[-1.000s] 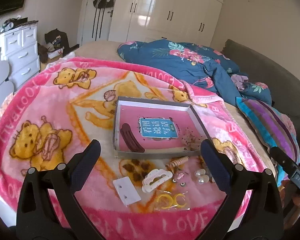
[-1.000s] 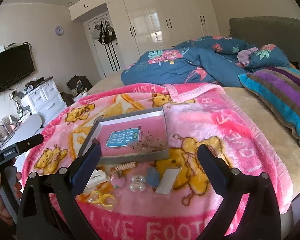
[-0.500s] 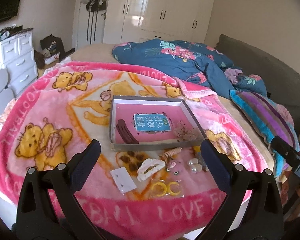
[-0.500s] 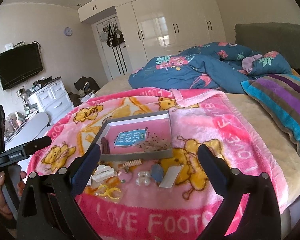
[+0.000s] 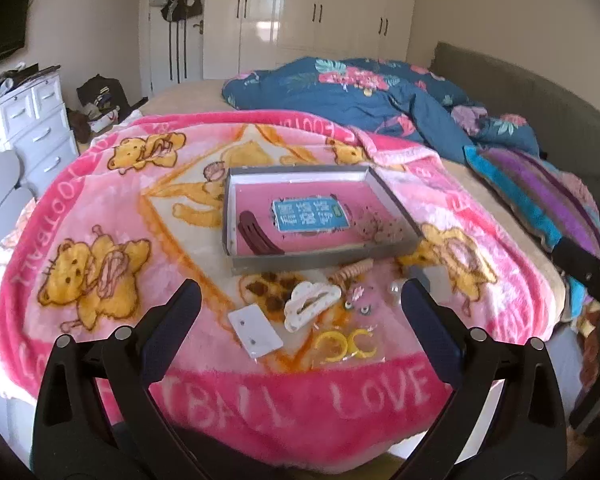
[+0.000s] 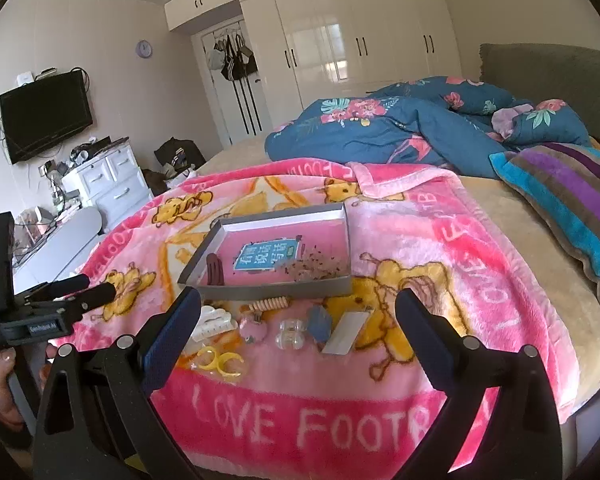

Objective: Organize jewelry

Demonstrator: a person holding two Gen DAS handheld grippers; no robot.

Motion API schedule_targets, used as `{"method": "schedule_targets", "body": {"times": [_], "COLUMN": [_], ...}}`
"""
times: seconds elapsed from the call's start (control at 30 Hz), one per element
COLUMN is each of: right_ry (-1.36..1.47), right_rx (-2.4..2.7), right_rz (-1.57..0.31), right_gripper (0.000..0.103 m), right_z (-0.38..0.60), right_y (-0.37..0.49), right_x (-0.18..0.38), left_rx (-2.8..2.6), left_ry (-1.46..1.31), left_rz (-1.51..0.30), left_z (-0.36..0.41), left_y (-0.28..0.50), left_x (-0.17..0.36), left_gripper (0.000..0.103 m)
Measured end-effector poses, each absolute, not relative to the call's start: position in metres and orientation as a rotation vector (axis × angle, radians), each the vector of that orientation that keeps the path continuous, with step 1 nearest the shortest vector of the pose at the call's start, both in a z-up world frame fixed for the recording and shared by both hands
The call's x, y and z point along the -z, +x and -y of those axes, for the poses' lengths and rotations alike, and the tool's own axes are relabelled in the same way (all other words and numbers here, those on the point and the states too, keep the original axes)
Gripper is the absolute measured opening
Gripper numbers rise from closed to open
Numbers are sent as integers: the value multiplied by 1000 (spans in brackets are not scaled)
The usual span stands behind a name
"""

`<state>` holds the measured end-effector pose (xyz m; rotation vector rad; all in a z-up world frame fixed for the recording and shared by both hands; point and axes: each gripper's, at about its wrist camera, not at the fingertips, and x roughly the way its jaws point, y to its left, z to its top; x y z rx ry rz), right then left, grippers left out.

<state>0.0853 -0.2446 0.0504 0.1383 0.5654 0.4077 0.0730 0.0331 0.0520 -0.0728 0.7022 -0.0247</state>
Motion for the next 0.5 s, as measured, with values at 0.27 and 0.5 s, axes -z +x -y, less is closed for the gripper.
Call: {"method": "schedule_targets", "body": {"times": [0.27, 0.5], "right_ry": [118, 105], "right_rx": [-419, -425], "right_rz": [-606, -651], "right_gripper": [97, 97], "right_z": [241, 241], "right_y": [83, 83], "right_x": [-36, -20], "left_rx": [32, 54], "left_ry": [-58, -38], "left_rz": [-746, -786], "left_z": [-31, -23], "left_y": [71, 72], "left_x": [-35, -20], "left_gripper": [94, 94]}}
